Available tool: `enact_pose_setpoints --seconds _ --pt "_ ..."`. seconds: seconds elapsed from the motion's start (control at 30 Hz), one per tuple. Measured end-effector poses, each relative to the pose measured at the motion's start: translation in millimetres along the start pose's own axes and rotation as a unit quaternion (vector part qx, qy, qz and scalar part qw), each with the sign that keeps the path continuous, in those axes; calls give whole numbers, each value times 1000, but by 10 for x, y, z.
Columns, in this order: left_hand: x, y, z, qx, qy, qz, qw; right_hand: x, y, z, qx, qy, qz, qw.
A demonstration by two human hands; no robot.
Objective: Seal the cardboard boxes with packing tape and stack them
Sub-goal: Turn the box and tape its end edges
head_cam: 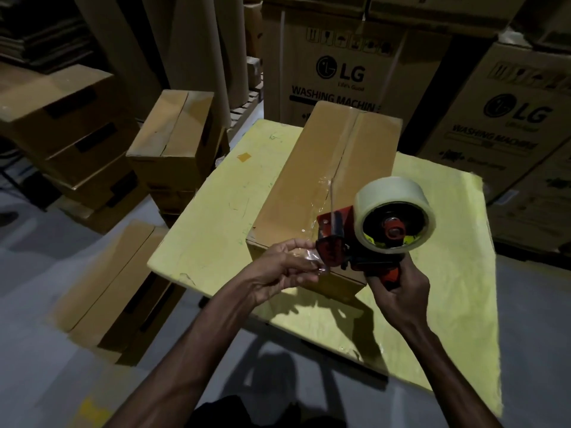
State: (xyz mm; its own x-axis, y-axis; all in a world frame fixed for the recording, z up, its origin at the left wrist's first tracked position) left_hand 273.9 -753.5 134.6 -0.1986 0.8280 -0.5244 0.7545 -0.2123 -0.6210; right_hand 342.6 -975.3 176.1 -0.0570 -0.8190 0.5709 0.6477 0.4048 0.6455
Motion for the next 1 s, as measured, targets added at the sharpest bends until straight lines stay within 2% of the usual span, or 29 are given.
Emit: enact_pose_setpoints --seconds 0.27,0.47,0.63,0.83,1.0 --pt "286 -114 -197 93 152 -60 982 -252 137 -56 41 34 128 990" --pt "736 -122 -400 108 228 -132 959 -576 301 21 23 64 202 977" --pt "1065 -137 -562 108 284 -191 933 -930 417 126 15 135 283 949" --pt "1440 -208 -906 33 332 -283 899 -1026 497 170 35 95 311 945" --pt "1513 -179 -825 29 282 -247 926 -856 500 65 12 61 299 952"
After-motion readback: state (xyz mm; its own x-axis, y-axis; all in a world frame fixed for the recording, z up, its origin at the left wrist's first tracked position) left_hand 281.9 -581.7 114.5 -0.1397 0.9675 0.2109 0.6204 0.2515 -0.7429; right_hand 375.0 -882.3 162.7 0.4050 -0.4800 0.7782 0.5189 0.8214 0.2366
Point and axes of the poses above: each hand's wrist, its own y-axis towards the middle knuckle, its own x-axis out of the back of the hand, z = x × y, the point moved 8 cm from there along y, towards the middle knuckle, and after that the axes turned 13 degrees about x, right-handed, at the moved point
